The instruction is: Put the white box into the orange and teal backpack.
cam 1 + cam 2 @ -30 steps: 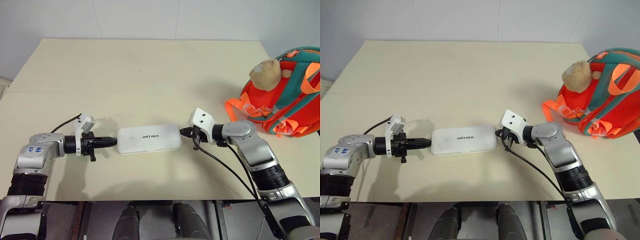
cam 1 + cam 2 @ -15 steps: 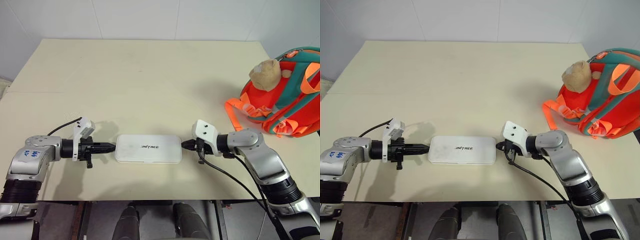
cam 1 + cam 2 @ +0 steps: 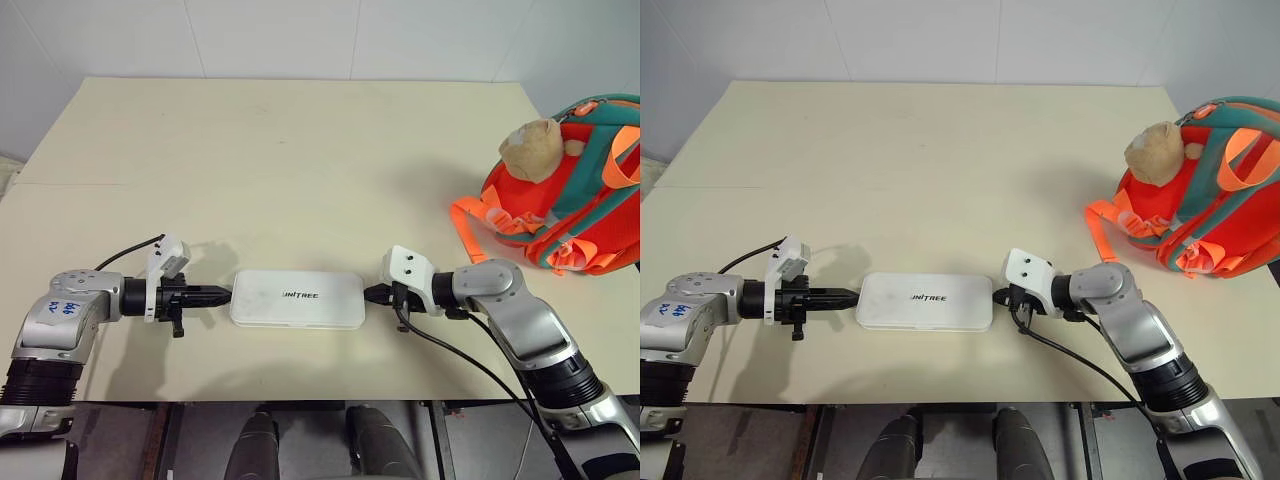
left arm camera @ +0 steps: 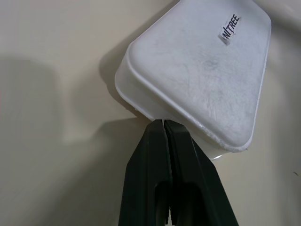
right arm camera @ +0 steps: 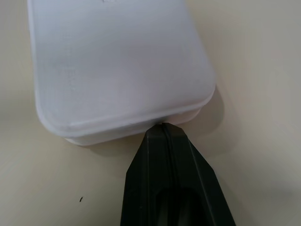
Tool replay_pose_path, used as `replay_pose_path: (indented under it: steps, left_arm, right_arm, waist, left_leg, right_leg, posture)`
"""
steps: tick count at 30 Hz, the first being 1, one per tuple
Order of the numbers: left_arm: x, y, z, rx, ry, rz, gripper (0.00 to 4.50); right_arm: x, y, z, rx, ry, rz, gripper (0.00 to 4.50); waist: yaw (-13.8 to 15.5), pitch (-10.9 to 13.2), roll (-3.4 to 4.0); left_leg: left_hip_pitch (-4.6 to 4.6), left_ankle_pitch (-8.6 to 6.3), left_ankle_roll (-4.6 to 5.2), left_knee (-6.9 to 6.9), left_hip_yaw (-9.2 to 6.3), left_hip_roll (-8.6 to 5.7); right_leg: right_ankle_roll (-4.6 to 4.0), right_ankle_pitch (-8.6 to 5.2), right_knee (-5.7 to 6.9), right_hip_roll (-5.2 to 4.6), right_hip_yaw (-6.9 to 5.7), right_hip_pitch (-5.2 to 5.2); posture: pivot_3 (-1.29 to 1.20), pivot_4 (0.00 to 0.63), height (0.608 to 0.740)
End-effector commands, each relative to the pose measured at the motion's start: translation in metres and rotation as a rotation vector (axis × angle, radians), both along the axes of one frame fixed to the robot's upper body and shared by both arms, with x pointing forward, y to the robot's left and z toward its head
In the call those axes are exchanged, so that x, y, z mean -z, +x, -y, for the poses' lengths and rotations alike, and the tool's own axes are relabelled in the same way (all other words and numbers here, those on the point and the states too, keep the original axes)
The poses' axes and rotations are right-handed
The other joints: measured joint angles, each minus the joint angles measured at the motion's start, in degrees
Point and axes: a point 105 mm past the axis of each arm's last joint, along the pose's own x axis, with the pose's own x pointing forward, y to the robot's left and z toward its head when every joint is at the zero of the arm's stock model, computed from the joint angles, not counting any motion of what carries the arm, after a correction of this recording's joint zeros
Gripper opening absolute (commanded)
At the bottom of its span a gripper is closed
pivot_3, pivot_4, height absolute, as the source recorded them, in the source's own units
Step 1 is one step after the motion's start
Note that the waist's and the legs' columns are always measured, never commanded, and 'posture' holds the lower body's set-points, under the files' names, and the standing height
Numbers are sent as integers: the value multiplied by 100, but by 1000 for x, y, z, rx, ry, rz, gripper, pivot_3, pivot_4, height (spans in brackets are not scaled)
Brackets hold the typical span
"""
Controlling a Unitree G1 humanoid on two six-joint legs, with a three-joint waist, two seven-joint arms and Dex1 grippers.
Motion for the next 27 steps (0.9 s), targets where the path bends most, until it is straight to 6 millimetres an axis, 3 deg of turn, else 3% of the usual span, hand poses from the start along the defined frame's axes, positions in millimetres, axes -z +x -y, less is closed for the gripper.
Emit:
replay_pose_path:
  steps: [1,4,7,11,17,19,23,27]
  left_arm:
    - [-12,7,-11,-16,27,68,60]
    - [-16,14,-31,-103,71,45,22]
    - [-18,21,-43,-201,78,-16,610]
    - [-23,24,-47,-232,66,-26,1946]
    - [-41,25,-46,-259,-36,-14,3940]
    - [-45,24,-45,-255,-62,-21,4469]
    - [-51,17,-39,-228,-129,-51,4469]
    - [-39,11,-41,-222,-101,-57,4469]
  right_arm:
    - [-11,6,13,0,-13,55,0]
    - [-14,15,37,62,-44,80,168]
    - [-23,19,48,93,-42,96,890]
    - [-33,21,52,100,-23,111,2331]
    - [-42,6,42,56,21,90,4416]
    - [-42,3,39,56,28,86,4500]
    - [-38,-1,33,54,38,78,4500]
    - [-32,-5,28,39,38,68,4500]
  waist:
    - [1,0,-1]
    - [2,1,-1]
    - [1,1,-1]
    - [-11,1,-1]
    - [-13,1,-1]
    - [-6,1,-1]
    - [-3,1,-1]
    - [1,1,-1]
  left_leg:
    - [0,0,0,0,0,0]
    - [-1,0,0,1,0,0]
    - [-1,0,1,0,0,-1]
    - [-2,-1,1,-3,0,0]
    - [-2,-1,1,-6,0,0]
    - [-1,-1,1,-5,0,0]
    - [-2,-1,1,-2,0,-1]
    - [-2,-1,1,-3,0,-1]
  right_leg:
    - [0,0,0,0,0,0]
    - [0,0,-3,0,-1,0]
    - [0,0,-5,-1,0,0]
    - [1,-1,-6,0,-1,0]
    - [4,-3,-1,0,-1,-2]
    - [4,-3,-1,0,-1,-2]
    - [4,-2,-1,0,-1,-2]
    - [4,-3,-1,-1,-1,-1]
  posture:
    - [0,150,740]
    - [0,150,740]
    - [0,150,740]
    - [0,150,740]
    - [0,150,740]
    - [0,150,740]
    - [0,150,740]
    - [0,150,740]
